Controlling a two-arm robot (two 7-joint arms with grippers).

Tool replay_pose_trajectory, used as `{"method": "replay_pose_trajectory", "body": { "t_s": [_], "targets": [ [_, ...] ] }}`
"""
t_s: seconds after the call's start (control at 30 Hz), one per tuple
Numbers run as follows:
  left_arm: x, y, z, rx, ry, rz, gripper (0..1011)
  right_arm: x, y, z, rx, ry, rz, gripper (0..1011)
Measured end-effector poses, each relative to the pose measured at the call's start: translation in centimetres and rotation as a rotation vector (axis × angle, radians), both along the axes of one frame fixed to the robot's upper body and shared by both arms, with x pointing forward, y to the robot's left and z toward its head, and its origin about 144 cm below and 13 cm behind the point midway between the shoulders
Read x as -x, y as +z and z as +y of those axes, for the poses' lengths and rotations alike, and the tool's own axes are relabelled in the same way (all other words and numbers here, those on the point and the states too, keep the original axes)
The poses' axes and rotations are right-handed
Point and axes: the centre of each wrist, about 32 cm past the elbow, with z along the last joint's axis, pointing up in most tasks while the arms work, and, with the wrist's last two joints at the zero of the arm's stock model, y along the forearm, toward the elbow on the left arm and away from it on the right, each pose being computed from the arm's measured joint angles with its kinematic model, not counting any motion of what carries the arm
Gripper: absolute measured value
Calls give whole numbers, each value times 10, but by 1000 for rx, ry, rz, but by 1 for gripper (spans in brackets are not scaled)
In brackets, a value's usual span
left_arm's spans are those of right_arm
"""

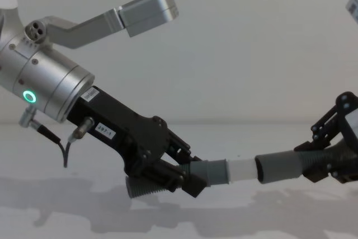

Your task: Use both hands to pick up one end of the pipe from the table, align the ends, and insert them.

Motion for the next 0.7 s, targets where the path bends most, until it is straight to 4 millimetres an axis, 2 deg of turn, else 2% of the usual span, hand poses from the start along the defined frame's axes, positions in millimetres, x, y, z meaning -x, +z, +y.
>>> {"method": "replay_pose_trajectory", "body": {
  "t_s": [0.7],
  "targets": [
    [4, 2, 0, -14, 20, -7, 364, 3, 0, -2, 5, 4, -4, 271]
  ]
}}
